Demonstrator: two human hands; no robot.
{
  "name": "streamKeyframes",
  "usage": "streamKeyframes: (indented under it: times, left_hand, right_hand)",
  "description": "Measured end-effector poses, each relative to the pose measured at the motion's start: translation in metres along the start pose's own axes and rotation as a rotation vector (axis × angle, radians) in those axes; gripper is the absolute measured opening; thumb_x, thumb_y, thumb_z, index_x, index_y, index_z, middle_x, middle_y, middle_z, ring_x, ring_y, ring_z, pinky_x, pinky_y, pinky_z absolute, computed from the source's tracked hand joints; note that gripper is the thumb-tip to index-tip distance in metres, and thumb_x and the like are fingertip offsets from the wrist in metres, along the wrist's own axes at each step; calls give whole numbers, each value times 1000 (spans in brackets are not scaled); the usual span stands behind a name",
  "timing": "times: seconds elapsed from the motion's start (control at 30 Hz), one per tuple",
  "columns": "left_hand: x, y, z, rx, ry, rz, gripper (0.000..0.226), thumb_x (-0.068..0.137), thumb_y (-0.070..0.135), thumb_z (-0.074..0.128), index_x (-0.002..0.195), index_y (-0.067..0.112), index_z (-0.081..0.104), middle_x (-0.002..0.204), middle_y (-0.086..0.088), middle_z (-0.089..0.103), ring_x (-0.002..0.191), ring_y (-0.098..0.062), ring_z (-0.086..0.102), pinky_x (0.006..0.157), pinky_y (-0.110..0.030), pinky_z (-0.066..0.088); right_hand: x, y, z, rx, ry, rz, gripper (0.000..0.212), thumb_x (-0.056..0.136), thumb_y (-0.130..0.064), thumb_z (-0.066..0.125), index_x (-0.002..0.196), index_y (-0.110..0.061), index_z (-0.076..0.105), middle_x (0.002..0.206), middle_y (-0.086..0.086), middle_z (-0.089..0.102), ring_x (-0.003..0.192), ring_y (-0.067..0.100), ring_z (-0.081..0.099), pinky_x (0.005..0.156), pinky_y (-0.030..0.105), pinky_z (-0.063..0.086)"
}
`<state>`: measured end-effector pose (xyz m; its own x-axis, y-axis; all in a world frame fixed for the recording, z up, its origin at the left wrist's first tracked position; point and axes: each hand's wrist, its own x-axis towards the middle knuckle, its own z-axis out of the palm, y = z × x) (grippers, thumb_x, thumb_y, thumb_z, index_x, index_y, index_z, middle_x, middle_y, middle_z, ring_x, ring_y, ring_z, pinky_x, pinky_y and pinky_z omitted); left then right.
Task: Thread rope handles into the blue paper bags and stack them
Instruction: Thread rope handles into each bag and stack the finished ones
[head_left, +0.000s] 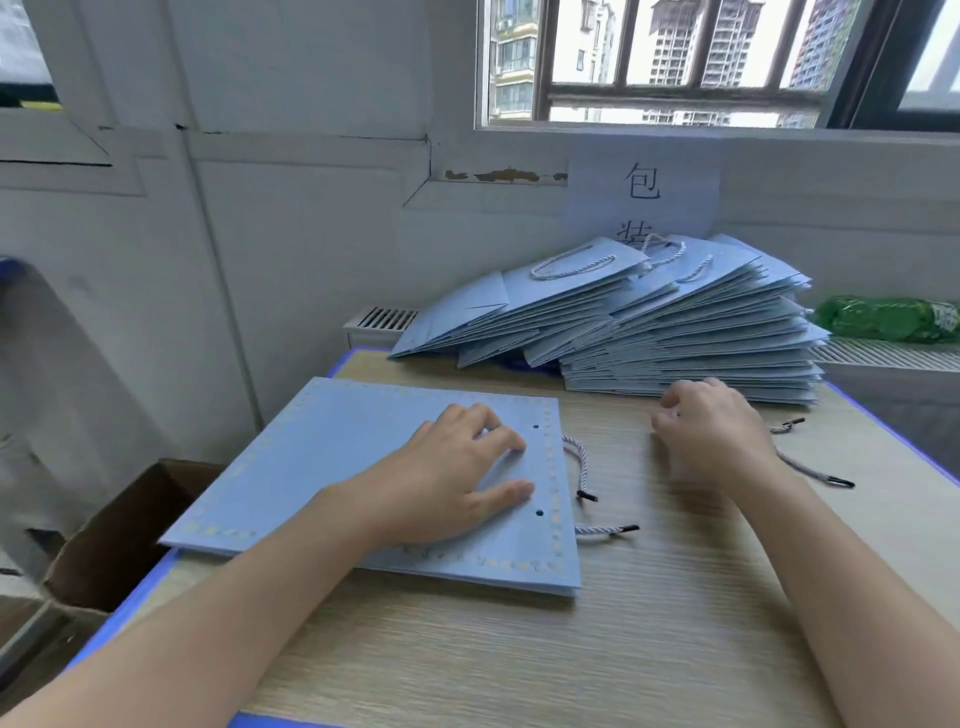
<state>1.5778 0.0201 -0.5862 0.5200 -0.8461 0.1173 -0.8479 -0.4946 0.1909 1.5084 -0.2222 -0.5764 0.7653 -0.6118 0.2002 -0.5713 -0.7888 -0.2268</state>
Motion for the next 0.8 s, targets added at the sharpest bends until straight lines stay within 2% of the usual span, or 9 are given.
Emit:
streamKeyframes:
  times: [0.1,0.2,0.3,0.37,0.43,0.57,0.63,0.73,0.8]
  left_hand:
    - [0,0,-1,-8,2,7,50,93,56,37,136,30,40,130,9,35,123,-7,27,108,-31,26]
    - [0,1,-2,-18,7,7,49,94,55,39,135,30,41,130,9,36,122,-8,27,107,-30,26]
    - [0,3,-3,-28,6,5,48,94,55,39,135,31,42,130,9,36,122,-8,28,106,-29,26]
    - [-1,3,-4,-27,-4,-5,47,93,56,38,134,32,41,130,10,36,122,-7,28,105,-28,26]
    - [-1,5,-5,-15,-20,-20,50,92,59,36,134,33,41,130,12,35,123,-8,28,106,-29,26]
    - [-2,16,-3,26,-65,-105,83,74,84,20,131,28,43,130,9,34,124,-11,27,108,-33,25]
    - [-2,24,3,74,-46,-119,98,61,96,13,121,25,44,126,6,34,119,-15,28,105,-35,27]
    - [-1,30,6,87,-43,-132,97,54,94,19,117,23,42,124,4,33,117,-17,29,104,-35,28]
    - [-1,29,1,62,-72,-145,92,59,85,29,124,22,41,131,3,31,124,-18,27,106,-34,25]
  right_hand:
    - [-3,-6,-2,224,-81,-131,18,89,-21,54,96,-18,69,95,3,66,80,15,59,66,24,42]
    - [-8,-12,-8,483,-182,-197,14,88,-26,59,81,-20,70,71,-5,64,61,9,53,52,21,40]
    - [-6,-8,-7,239,-85,-170,22,86,-24,57,68,-16,65,66,-3,62,70,20,57,59,26,42]
    - [-6,-5,-7,49,5,-85,21,85,-26,52,70,-14,63,73,2,62,78,27,57,62,27,41]
    - [-7,-4,-8,-3,56,-29,21,87,-28,50,78,-13,63,86,8,63,84,29,56,67,28,37]
    - [-6,-5,-9,-31,22,0,33,90,-45,51,101,-15,60,106,8,60,105,29,55,78,34,37]
    - [-4,-6,-3,-21,-37,-39,32,89,-42,55,101,-14,63,109,7,61,108,28,54,83,35,41]
    - [-4,-9,-2,120,-92,-156,10,85,-16,57,88,-15,67,86,0,61,95,23,55,77,29,42]
    - [-8,-14,-8,192,-180,-208,13,82,-12,55,79,-18,65,73,-6,57,79,16,53,67,28,42]
